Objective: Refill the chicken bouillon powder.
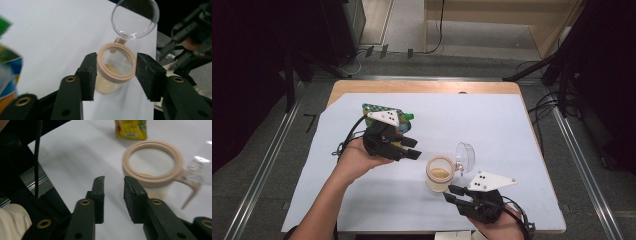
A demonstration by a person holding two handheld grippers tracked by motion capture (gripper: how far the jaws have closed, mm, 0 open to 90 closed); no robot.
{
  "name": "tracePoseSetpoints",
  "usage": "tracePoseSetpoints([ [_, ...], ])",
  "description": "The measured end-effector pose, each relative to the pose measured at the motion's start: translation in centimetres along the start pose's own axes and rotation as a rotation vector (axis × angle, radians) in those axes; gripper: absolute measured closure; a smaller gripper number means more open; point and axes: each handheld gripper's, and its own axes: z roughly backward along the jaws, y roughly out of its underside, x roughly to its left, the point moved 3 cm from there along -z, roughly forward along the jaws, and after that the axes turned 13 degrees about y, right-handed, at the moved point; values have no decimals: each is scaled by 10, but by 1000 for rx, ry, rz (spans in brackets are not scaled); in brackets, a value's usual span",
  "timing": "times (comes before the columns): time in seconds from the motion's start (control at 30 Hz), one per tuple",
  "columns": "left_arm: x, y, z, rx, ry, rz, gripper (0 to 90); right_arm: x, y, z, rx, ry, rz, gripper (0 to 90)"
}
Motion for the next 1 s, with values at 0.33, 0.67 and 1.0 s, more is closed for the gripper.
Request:
tracePoseSetpoints([
  [0.33,6,8,27,-52,-46,28,523,31,-17,-27,14,-129,20,548],
  [0.67,19,19,52,-83,-86,54,490,51,-47,-59,-9,-166,92,434],
  [1.0,31,37,72,-88,-164,39,420,75,-46,-97,46,-195,154,433],
])
